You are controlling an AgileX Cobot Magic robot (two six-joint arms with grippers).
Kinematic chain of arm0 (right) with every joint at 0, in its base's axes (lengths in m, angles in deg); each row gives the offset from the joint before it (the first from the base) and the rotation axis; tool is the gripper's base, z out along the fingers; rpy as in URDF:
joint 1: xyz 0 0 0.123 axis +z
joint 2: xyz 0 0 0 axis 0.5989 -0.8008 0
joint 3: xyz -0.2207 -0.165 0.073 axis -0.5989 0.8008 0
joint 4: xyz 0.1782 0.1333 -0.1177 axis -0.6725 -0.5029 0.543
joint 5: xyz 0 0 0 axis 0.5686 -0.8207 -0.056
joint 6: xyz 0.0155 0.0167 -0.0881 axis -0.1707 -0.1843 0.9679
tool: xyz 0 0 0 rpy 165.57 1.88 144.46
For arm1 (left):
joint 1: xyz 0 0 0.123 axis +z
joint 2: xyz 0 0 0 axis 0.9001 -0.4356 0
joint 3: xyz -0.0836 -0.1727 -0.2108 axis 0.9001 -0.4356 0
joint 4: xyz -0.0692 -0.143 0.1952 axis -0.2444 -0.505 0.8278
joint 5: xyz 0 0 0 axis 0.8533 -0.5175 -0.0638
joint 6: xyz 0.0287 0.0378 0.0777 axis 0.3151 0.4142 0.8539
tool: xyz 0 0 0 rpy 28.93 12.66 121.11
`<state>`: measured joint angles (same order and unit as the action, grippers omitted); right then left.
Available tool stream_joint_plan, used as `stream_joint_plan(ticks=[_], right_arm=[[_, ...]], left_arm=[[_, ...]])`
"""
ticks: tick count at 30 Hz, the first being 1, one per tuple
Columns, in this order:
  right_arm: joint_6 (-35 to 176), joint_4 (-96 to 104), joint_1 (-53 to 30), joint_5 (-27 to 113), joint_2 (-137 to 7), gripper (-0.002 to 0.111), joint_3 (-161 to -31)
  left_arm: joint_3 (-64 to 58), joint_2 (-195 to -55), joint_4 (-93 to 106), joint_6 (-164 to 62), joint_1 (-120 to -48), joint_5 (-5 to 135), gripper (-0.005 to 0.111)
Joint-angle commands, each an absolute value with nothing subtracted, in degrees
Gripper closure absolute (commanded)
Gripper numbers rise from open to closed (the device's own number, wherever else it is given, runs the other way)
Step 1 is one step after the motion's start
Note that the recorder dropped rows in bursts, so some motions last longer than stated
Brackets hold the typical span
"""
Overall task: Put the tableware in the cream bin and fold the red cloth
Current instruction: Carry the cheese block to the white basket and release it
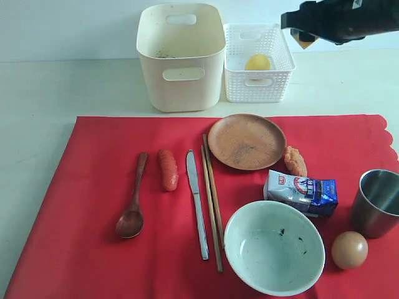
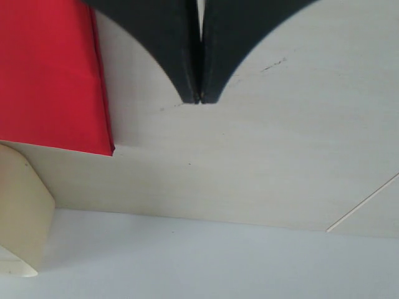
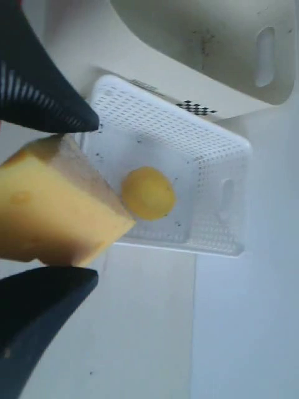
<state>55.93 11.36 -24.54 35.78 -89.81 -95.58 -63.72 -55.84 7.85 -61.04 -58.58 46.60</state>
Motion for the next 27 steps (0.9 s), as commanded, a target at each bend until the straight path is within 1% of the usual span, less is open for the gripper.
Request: stream_joint_plan(ticks=[1, 12, 18, 27], right_arm=[[56.0, 11.3, -24.5, 37.0, -93.8, 0.108, -101.0], [56.0, 10.0, -24.5, 36.5, -106.1, 0.108, -113.1], [56.0, 9.8, -22.7, 34.5, -113.0, 0.108, -119.3], [56.0, 9.8, -21.8, 30.5, -118.4, 0.108, -124.3]], left_arm=[[-63.7, -55.5, 8.0, -61.4, -58.4, 46.8, 0.105], [-63.7, -55.5, 8.0, -61.4, -58.4, 46.8, 0.105], [-63.7, -55.5, 8.0, -61.4, -58.4, 46.8, 0.105], [-63.7, -55.5, 8.0, -61.4, -58.4, 46.8, 0.105]])
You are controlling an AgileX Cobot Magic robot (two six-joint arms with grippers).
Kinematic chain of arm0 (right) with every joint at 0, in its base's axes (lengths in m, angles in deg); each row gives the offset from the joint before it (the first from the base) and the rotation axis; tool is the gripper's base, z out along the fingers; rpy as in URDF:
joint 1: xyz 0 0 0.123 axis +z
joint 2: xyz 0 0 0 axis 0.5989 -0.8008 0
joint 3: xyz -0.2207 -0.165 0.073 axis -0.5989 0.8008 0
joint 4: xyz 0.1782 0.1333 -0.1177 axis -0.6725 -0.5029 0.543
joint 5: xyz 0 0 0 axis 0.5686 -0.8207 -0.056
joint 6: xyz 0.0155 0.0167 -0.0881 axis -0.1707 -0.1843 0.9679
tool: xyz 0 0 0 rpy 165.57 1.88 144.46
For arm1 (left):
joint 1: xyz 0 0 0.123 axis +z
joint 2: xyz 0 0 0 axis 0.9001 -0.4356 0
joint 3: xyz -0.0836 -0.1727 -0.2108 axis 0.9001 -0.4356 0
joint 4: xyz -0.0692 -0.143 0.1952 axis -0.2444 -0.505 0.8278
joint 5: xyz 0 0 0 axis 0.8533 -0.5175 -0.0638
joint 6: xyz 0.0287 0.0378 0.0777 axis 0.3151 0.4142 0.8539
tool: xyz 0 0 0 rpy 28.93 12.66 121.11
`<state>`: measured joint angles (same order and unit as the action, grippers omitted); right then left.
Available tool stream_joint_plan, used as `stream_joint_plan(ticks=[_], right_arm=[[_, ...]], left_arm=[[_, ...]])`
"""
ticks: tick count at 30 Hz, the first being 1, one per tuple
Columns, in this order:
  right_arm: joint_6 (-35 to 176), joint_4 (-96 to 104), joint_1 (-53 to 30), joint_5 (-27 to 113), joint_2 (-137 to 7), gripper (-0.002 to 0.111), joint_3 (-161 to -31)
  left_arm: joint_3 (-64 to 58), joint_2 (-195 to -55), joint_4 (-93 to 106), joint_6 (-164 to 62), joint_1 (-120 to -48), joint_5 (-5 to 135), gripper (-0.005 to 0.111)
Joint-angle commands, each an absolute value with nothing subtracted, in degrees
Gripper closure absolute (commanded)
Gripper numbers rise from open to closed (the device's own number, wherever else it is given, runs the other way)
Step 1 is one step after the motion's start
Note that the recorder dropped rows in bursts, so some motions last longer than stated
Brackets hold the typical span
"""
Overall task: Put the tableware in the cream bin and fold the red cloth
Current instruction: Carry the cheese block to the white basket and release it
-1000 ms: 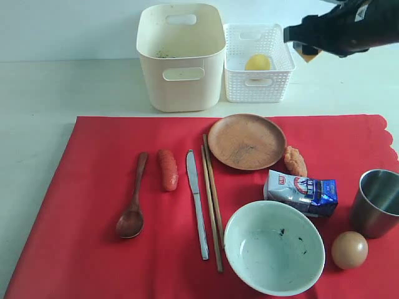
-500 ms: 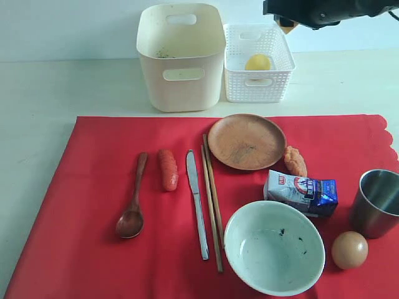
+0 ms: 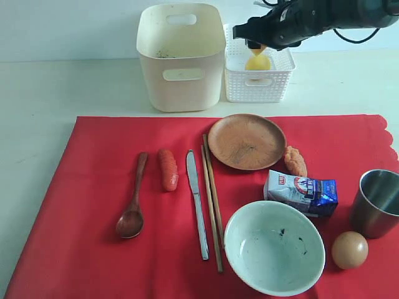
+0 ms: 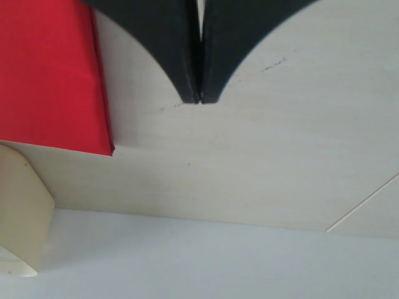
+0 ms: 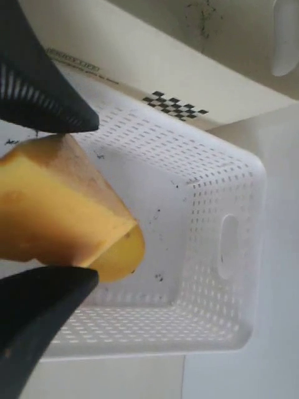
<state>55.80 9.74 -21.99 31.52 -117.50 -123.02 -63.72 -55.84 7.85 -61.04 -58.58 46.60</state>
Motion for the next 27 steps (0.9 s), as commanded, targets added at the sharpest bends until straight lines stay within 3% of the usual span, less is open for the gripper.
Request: stream_joint_plan(ticks=[1, 6, 20, 27], right_arm=[[56.0, 9.8, -21.7, 30.5, -118.5, 0.106, -124.3], [56.0, 9.8, -21.5, 30.7, -118.7, 0.093, -124.3], [56.0, 9.8, -21.5, 29.2, -118.7, 0.038, -124.3], [56.1, 8.7, -21.5, 27.6, -118.4, 0.032, -124.4]], left_arm=[[-63.7, -55.5, 8.0, -61.4, -58.4, 46.8, 0.105], [-63.7, -55.5, 8.0, -61.4, -58.4, 46.8, 0.105], [-63.7, -55.5, 8.0, -61.4, -58.4, 46.8, 0.105], [-63.7, -55.5, 8.0, -61.4, -58.4, 46.8, 0.105]])
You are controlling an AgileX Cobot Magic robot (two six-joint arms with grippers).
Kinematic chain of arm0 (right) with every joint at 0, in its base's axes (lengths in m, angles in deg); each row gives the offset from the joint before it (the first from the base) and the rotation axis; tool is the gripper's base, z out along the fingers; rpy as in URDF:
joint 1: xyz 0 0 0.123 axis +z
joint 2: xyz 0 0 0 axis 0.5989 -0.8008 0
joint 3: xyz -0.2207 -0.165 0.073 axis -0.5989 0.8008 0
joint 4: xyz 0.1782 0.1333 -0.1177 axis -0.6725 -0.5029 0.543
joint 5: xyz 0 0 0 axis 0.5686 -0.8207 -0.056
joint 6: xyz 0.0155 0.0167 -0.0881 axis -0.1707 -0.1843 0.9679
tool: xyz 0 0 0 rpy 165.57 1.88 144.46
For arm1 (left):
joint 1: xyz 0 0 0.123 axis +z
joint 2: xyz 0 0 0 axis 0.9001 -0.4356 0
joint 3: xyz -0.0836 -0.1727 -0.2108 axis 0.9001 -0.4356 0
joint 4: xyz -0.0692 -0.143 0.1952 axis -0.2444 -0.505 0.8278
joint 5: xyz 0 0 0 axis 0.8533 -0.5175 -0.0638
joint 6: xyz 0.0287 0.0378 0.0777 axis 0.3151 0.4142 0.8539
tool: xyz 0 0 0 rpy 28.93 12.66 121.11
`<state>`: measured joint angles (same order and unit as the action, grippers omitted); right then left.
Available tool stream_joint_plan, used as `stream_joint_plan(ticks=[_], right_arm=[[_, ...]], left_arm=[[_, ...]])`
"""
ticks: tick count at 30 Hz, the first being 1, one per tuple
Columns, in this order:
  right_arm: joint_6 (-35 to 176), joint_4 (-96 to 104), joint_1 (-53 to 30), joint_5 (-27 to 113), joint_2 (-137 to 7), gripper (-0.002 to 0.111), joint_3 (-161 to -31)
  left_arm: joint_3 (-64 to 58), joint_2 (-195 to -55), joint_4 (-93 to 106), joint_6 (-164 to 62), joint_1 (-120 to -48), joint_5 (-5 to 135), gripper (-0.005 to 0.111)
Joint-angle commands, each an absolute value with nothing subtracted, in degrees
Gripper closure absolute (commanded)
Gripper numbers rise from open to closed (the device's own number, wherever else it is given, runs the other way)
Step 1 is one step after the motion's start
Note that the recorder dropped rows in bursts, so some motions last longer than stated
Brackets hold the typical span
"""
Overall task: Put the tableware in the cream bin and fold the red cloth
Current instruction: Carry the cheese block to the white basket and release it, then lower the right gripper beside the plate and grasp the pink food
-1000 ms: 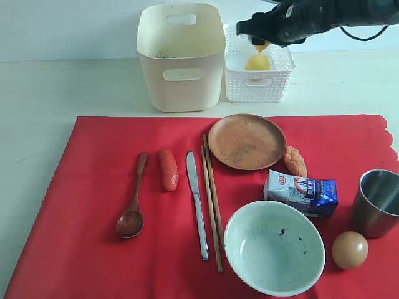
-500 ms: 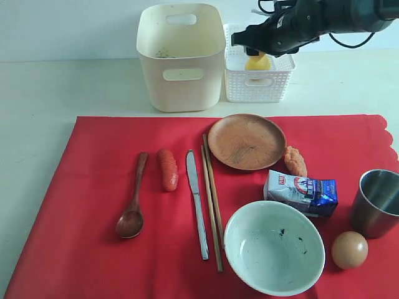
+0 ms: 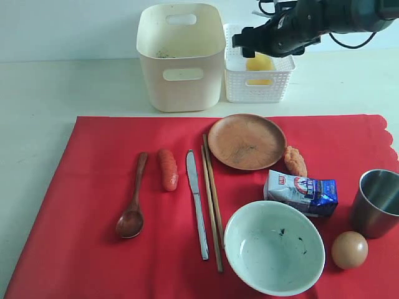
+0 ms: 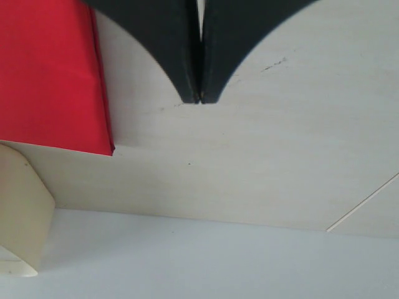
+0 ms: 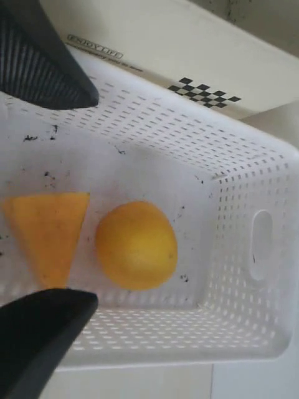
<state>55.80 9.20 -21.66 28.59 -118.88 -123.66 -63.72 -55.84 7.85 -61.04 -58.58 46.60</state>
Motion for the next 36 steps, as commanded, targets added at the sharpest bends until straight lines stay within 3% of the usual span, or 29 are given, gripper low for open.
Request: stream_joint_plan(ticks=[1, 14, 23, 36], right_arm=[[56.1, 8.7, -21.5, 27.0, -118.1, 0.032, -124.4], [58.2, 11.8, -21.5, 12.9, -107.1, 0.033, -124.4], [57.8, 13.2, -21.5, -7.7, -99.6, 0.033, -124.0], [64.0, 0.4, -21.5, 0.6, -89.6, 0.033, -91.6]], left_arm=[[-63.7, -55.5, 8.0, -61.4, -58.4, 46.8, 0.105], [-63.7, -55.5, 8.0, -61.4, -58.4, 46.8, 0.105], [-63.7, -55.5, 8.0, -61.4, -58.4, 46.8, 0.105], [-63.7, -55.5, 8.0, -61.4, -58.4, 46.8, 0.105]])
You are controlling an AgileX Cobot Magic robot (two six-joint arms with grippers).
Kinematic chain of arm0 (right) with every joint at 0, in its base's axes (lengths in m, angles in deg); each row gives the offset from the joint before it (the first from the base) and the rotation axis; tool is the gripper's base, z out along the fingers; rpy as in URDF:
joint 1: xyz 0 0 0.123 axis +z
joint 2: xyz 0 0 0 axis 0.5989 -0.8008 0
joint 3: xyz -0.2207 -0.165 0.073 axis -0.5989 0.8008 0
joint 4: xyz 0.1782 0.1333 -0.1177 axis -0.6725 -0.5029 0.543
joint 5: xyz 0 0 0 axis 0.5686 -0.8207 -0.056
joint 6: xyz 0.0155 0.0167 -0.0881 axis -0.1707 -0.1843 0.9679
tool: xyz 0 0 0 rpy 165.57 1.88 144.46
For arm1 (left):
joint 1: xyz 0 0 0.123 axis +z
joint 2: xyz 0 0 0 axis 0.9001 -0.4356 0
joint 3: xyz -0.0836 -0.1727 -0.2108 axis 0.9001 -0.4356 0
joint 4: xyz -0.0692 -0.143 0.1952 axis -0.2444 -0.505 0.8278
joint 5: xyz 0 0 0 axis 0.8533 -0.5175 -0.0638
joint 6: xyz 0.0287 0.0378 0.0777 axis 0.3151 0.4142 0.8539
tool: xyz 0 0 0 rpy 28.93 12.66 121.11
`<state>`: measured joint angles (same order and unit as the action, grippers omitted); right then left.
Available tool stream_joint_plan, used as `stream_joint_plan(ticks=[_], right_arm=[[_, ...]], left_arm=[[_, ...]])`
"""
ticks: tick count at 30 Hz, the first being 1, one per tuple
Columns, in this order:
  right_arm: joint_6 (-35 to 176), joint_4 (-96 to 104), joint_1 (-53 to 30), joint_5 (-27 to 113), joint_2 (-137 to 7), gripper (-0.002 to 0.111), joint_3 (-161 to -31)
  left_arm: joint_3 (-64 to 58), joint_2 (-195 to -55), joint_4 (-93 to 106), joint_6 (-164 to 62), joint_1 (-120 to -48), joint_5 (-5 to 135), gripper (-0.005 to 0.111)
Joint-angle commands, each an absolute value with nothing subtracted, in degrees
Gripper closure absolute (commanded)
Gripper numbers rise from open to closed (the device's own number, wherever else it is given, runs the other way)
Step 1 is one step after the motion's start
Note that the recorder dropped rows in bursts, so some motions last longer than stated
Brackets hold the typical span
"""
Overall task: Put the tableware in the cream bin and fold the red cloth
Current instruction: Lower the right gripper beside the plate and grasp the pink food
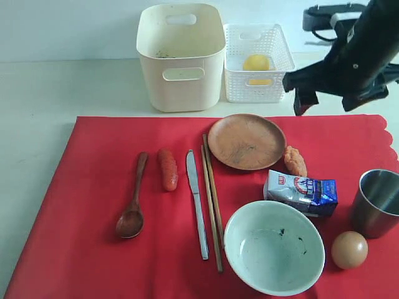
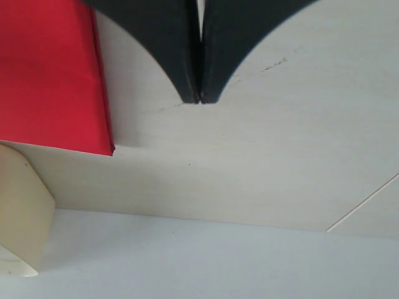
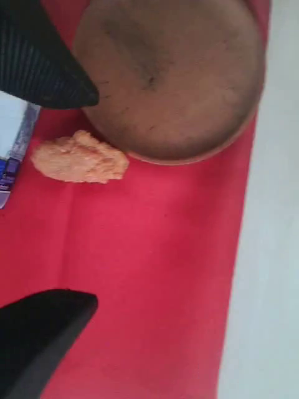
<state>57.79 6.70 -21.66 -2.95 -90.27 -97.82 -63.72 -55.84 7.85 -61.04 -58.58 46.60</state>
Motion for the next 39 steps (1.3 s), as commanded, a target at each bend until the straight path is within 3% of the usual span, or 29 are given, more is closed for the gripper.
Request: stream_joint_plan(ticks=[1, 4, 11, 32, 39], right_arm=[[66.5, -3.2, -21.5, 1.6, -89.6, 0.033, -90.6], [77.7, -13.4, -21.5, 8.2, -89.9, 0.033, -86.0], [78.6, -13.0, -21.5, 14.3, -90.2, 0.033, -85.0], [78.5, -7.8, -21.5, 17.6, -101.9, 0.034, -85.0], [78.5, -7.8, -21.5, 17.7, -102.4, 0.067, -85.0]], left_arm=[[-63.7, -55.5, 8.0, -61.4, -58.4, 46.8, 0.105], [-63.7, -55.5, 8.0, -61.4, -58.4, 46.8, 0.105], [-63.7, -55.5, 8.0, -61.4, -58.4, 46.8, 0.105], [-63.7, -55.5, 8.0, -61.4, -58.4, 46.8, 0.105], [-63.7, -55.5, 8.0, -61.4, -58.4, 46.8, 0.105]])
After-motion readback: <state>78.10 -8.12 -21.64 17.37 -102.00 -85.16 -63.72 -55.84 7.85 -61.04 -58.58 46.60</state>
